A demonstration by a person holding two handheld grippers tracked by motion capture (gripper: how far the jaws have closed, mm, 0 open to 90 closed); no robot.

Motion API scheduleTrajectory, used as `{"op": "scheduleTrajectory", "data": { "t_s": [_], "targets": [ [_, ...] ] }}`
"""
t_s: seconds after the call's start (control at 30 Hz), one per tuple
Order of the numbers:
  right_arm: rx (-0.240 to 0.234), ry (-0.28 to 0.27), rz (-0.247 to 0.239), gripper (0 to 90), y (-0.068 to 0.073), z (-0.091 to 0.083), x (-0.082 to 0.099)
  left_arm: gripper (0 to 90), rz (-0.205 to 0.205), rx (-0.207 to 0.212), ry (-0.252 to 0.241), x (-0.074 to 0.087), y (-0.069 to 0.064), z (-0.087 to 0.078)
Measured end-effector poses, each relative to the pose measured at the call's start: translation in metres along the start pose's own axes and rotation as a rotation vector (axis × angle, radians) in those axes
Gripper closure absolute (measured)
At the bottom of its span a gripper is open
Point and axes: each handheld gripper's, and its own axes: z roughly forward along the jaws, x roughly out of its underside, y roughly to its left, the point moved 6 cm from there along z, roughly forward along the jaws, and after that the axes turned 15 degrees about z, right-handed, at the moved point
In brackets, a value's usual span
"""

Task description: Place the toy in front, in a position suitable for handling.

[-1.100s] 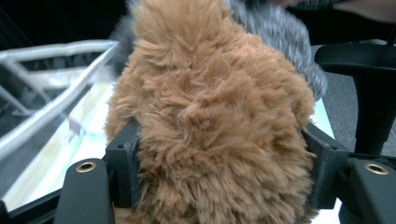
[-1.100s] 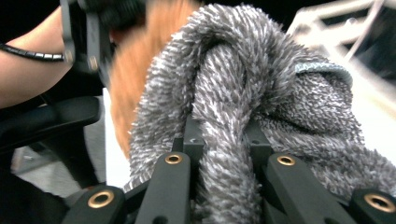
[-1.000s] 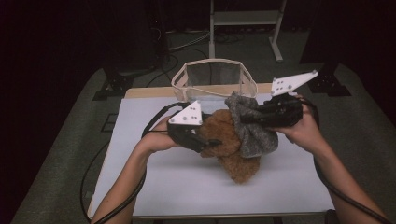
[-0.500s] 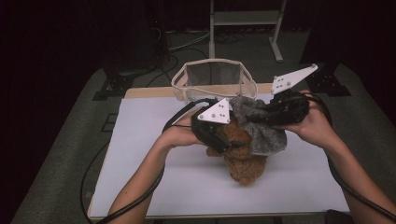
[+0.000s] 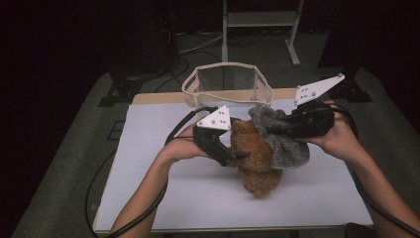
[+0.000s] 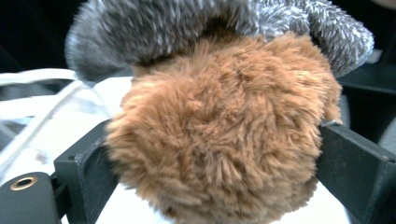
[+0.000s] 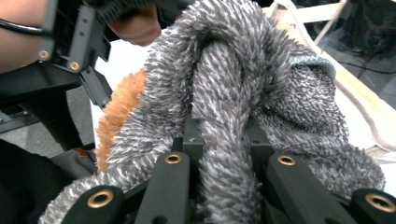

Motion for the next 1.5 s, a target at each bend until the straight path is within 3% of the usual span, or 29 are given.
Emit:
{"op": "scheduleTrajectory", "data": {
  "t_s": [0.13,0.27,0.37,0.5,0.8,0.93,1.13,1.27,1.5],
  "targets": [
    [-0.003,0.004,-0.013,75.7,0.004,-0.001,-0.007,29.5,0.007,-0.017,-0.024,-0.003,-0.001,0.001],
    [-0.020,0.006,-0.019,75.6,0.008,-0.001,-0.017,31.0,0.024,-0.019,-0.015,-0.008,-0.002,0.003],
    [-0.069,0.020,-0.035,75.6,0.018,0.012,-0.032,31.5,0.055,-0.017,-0.005,-0.015,-0.007,0.008],
    [-0.052,0.041,-0.064,75.6,0.023,0.022,-0.037,32.4,0.048,-0.030,0.009,-0.012,-0.007,0.005],
    [0.002,0.021,-0.049,75.4,0.015,0.000,-0.028,32.8,0.046,-0.029,0.006,-0.014,-0.006,0.007],
    [0.030,-0.014,-0.029,75.3,0.007,-0.026,-0.012,32.5,0.051,-0.027,0.017,-0.017,-0.004,0.009],
    [0.031,-0.052,0.012,75.3,0.000,-0.045,0.008,32.2,0.053,-0.027,0.025,-0.017,-0.003,0.010],
    [0.023,-0.053,0.014,75.3,0.000,-0.043,0.009,30.4,0.057,-0.024,0.037,-0.016,-0.003,0.008],
    [-0.005,-0.035,-0.014,75.3,0.005,-0.013,-0.004,14.4,0.094,-0.043,0.070,-0.026,-0.006,-0.005]
  ]
}}
